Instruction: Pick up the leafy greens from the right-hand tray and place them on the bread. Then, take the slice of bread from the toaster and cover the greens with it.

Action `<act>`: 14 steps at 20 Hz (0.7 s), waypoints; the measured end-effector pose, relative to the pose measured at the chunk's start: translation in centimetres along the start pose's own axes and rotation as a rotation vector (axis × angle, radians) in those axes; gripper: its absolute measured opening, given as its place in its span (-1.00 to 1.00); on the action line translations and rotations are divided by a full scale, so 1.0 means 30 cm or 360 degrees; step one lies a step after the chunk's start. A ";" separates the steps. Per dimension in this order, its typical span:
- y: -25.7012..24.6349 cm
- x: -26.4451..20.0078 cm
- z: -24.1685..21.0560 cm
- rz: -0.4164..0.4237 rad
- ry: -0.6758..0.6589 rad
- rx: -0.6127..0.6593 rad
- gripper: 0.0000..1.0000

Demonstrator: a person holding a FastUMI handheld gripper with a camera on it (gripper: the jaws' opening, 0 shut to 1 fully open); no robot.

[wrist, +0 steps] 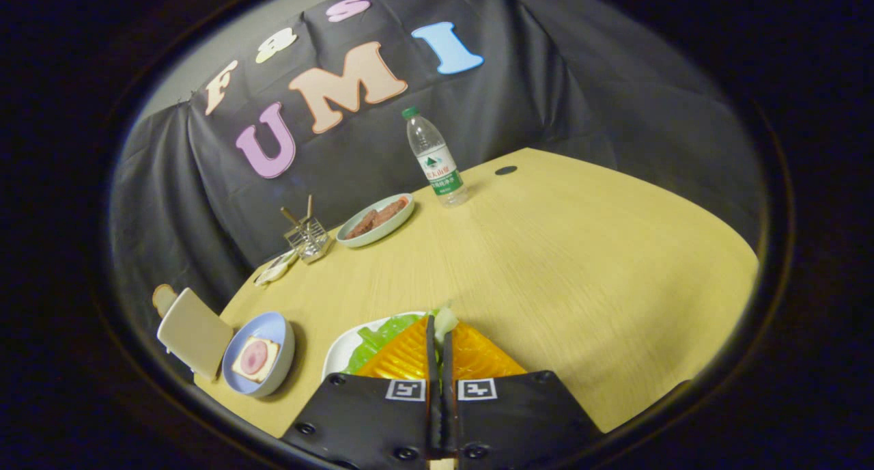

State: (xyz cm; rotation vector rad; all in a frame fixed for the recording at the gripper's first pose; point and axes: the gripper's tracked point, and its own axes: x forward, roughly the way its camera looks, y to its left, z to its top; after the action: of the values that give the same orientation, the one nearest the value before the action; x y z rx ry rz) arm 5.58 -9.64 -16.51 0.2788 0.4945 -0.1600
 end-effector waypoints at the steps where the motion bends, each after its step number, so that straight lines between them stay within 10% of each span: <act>1: 0.010 -0.009 0.011 0.0016 -0.0022 0.0011 -0.93; 14: 0.271 -0.236 0.216 0.0336 -0.0421 0.0039 -0.94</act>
State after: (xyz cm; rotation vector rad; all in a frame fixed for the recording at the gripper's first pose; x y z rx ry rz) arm 4.09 -3.27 -5.77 0.3265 0.1987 0.0037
